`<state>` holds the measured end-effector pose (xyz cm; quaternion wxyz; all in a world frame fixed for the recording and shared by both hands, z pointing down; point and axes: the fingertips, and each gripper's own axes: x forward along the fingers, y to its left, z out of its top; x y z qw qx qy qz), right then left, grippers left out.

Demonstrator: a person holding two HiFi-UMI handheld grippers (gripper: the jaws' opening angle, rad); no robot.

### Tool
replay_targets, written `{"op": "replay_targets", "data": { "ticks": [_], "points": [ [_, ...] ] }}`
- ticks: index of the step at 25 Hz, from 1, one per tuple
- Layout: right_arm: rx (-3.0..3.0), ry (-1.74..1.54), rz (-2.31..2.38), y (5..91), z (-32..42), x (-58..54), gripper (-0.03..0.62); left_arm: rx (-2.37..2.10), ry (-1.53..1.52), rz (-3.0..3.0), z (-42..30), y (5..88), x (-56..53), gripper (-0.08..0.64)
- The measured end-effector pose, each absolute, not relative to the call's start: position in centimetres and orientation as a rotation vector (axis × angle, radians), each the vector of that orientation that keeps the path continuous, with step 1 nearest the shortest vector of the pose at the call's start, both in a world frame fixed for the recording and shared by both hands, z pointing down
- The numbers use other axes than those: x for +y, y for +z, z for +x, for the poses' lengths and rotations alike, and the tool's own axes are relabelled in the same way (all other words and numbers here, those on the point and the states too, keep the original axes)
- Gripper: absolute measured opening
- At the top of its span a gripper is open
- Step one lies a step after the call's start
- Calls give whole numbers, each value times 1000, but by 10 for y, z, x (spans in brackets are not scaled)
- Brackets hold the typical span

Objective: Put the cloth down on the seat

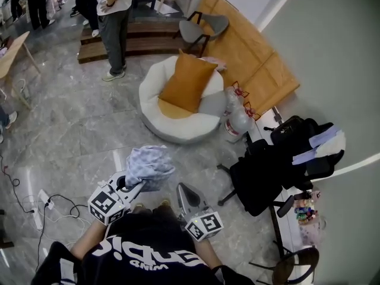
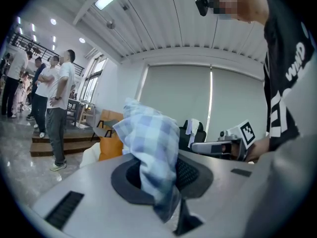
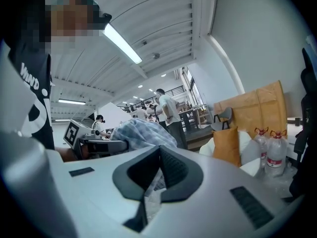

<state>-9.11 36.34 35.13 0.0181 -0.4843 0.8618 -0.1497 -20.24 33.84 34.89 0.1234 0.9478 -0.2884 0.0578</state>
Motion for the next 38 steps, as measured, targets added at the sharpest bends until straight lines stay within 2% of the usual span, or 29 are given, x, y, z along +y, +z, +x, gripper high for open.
{"op": "replay_targets", "data": {
  "ticks": [15,38],
  "points": [
    [2655,-423,-1577,353,-86,327,20,-835,143,2754,-206,347,305,83],
    [2648,-423,-1592,355,-9,252,20,-828,153,2718,-136,356,224,81]
  ]
}}
